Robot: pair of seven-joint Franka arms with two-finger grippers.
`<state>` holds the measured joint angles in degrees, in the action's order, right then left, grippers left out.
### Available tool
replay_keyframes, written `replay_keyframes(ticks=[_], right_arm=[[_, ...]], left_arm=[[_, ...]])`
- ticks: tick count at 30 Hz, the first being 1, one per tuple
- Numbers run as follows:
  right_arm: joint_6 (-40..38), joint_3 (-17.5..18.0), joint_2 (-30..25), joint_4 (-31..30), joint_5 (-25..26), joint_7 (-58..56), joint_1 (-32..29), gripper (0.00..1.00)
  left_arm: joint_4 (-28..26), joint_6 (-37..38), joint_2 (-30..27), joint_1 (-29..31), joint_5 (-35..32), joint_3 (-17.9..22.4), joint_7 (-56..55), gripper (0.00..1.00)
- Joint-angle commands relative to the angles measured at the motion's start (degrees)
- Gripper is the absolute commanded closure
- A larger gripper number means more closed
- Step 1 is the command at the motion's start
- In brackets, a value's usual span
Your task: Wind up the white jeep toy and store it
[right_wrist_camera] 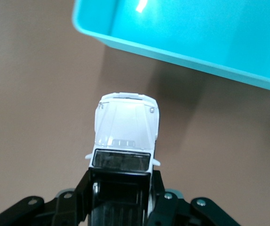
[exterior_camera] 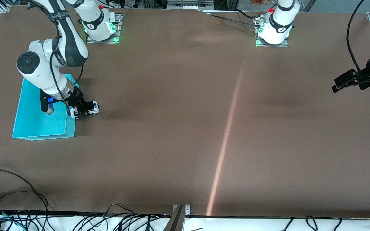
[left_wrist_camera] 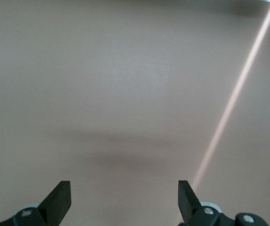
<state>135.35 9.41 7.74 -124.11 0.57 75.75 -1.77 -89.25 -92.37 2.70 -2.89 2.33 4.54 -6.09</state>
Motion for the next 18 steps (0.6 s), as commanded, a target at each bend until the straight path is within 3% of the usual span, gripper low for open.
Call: replay_keyframes(ticks=[1, 18], right_arm=[[-5.88, -0.27, 0.61, 4.58, -0.22, -9.46, -0.34, 1.0], [-11.33, -14.67, 1.23, 4.85, 0.13, -51.56, -1.13, 1.0]], left_arm=[[1.54, 0.35, 0.64, 0.17, -0.84, 0.03, 1.17, 0.0], [1.54, 0.35, 0.56, 0.17, -0.84, 0.03, 1.17, 0.0]])
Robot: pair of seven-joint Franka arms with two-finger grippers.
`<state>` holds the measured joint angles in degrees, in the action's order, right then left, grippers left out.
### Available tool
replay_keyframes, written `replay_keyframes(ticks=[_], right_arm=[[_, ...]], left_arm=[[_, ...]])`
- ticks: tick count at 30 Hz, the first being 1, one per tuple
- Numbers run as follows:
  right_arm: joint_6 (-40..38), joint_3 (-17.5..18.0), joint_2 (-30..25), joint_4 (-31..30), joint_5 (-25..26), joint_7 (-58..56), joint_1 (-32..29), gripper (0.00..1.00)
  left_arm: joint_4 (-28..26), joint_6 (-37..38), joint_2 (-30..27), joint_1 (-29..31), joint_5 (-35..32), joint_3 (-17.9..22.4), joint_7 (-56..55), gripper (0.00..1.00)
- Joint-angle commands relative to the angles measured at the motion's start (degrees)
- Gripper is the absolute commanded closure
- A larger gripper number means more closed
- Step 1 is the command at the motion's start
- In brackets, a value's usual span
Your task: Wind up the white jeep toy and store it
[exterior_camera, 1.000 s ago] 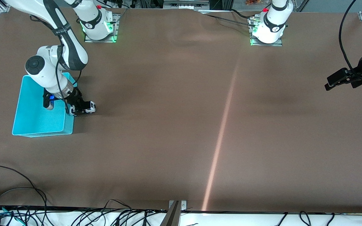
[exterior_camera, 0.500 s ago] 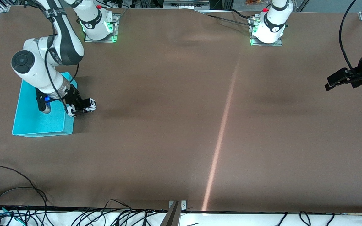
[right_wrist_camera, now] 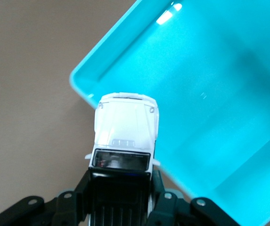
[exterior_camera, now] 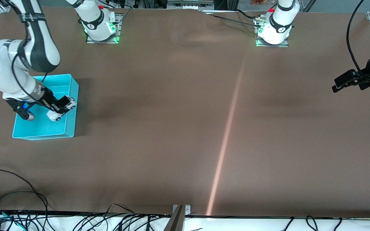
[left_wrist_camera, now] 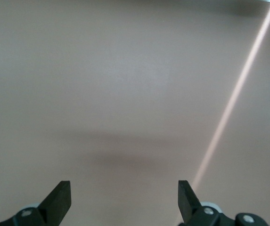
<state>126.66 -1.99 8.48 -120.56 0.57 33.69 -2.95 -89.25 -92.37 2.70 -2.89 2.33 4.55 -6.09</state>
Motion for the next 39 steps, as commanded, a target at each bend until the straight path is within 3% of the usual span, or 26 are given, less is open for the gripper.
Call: replay_keyframes(ticks=[1, 6, 13, 26, 35, 39], right_arm=[[-2.82, -4.15, 0.92, 1.29, 0.13, -12.05, -0.04, 1.0], [-2.65, -7.14, 2.85, 0.77, 0.05, -22.69, -0.82, 1.0], [-2.21, -7.59, 7.51, -0.2, 0.4, -32.45, -3.99, 1.0], [8.42, -8.29, 13.66, -3.45, 5.32, -32.11, -9.97, 1.0], [9.13, -8.29, 14.45, -4.6, 5.32, -31.76, -12.17, 1.0], [10.01, -8.2, 14.63, -4.68, 5.32, -30.62, -12.17, 0.73]], left_arm=[[1.54, 0.35, 0.56, 0.17, -0.84, 0.02, 1.17, 0.0], [1.54, 0.35, 0.56, 0.17, -0.75, 0.02, 1.17, 0.0], [1.54, 0.35, 0.56, 0.17, -0.75, 0.02, 1.17, 0.0], [1.54, 0.35, 0.56, 0.17, -0.75, 0.02, 1.17, 0.0], [1.54, 0.44, 0.56, 0.17, -0.75, 0.02, 1.17, 0.0], [1.54, 0.44, 0.56, 0.17, -0.75, 0.02, 1.17, 0.0]])
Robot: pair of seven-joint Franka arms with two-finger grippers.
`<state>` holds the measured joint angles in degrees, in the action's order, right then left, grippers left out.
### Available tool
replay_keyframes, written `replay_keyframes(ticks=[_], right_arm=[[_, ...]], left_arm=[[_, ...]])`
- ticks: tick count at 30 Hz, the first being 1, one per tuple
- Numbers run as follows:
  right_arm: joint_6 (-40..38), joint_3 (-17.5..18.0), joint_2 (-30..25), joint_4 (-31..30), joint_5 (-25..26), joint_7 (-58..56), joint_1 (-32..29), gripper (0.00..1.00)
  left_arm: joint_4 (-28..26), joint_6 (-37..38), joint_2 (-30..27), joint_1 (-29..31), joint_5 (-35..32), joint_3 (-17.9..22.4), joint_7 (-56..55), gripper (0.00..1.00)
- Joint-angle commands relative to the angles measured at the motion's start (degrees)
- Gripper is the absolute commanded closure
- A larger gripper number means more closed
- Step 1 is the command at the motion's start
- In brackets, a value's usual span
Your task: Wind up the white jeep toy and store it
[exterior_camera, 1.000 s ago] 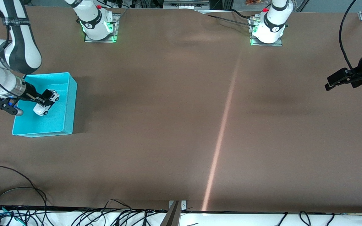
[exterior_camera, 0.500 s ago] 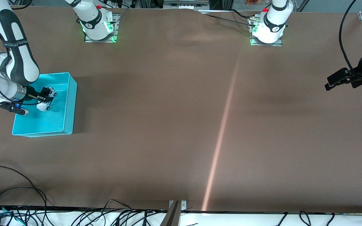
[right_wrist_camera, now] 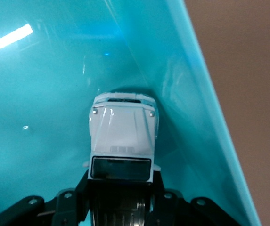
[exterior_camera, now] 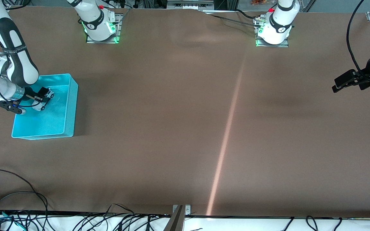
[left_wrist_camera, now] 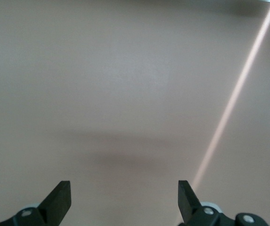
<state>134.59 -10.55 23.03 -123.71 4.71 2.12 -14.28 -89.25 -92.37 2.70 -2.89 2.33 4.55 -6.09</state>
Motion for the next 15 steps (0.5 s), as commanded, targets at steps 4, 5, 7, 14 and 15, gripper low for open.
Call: replay_keyframes(ticks=[4, 5, 7, 14, 15], right_arm=[[2.26, 0.71, -0.44, -1.45, 1.18, 4.02, -0.75, 0.0], [2.17, 1.14, -0.7, -1.27, 1.18, 4.99, -0.66, 0.0], [2.08, 2.63, -1.76, -1.1, 1.18, 7.09, -0.58, 0.0], [1.65, 7.03, -6.24, -0.92, 1.18, 12.11, 0.56, 0.0], [1.56, 7.38, -7.11, -0.92, 1.18, 12.29, 0.91, 0.0]], left_arm=[[1.54, 0.44, 0.56, 0.17, -0.83, 0.02, 1.17, 0.0], [1.54, 0.44, 0.56, 0.17, -0.84, 0.02, 1.17, 0.0], [1.54, 0.44, 0.56, 0.17, -0.75, 0.02, 1.17, 0.0], [1.54, 0.44, 0.56, 0.17, -0.84, 0.02, 1.08, 0.0], [1.54, 0.44, 0.56, 0.17, -0.75, 0.02, 1.17, 0.0]])
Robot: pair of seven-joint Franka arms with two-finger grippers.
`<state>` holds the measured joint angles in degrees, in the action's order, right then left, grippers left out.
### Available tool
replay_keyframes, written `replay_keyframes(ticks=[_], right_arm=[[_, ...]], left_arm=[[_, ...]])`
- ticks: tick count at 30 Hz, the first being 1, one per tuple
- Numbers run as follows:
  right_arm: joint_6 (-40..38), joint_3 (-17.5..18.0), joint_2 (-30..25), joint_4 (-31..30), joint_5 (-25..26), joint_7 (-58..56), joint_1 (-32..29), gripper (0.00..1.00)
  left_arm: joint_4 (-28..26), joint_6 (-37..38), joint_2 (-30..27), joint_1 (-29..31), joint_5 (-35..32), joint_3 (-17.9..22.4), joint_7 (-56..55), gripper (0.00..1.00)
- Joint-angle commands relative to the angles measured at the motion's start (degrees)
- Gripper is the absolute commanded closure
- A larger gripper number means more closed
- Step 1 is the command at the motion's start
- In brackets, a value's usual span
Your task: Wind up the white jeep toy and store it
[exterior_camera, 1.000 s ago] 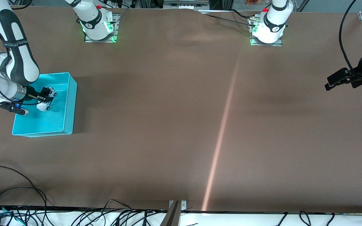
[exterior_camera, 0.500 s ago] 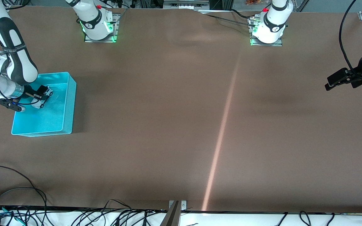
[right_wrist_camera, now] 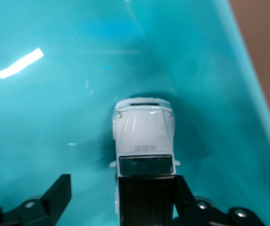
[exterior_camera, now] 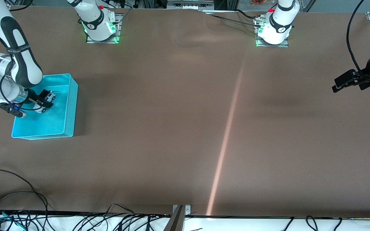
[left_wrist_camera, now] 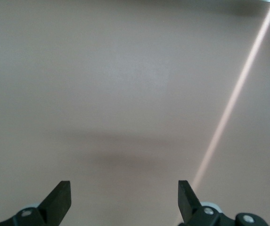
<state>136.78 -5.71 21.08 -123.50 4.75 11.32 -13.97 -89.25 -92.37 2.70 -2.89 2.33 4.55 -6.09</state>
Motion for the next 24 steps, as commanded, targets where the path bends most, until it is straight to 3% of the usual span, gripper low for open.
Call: replay_keyframes(ticks=[1, 18, 24], right_arm=[[-0.72, 2.72, -5.95, -1.22, 1.14, 3.18, 0.96, 0.0], [-6.52, 3.07, -20.28, -1.22, 0.96, 6.44, 4.3, 0.0], [-7.66, 5.71, -23.62, -1.04, 0.96, 7.05, 6.06, 0.0]], left_arm=[[1.54, 0.44, 0.56, 0.16, -0.75, 0.02, 1.09, 0.0], [1.54, 0.44, 0.56, 0.16, -0.75, 0.02, 1.17, 0.0], [1.54, 0.44, 0.56, 0.16, -0.83, 0.02, 1.08, 0.0]])
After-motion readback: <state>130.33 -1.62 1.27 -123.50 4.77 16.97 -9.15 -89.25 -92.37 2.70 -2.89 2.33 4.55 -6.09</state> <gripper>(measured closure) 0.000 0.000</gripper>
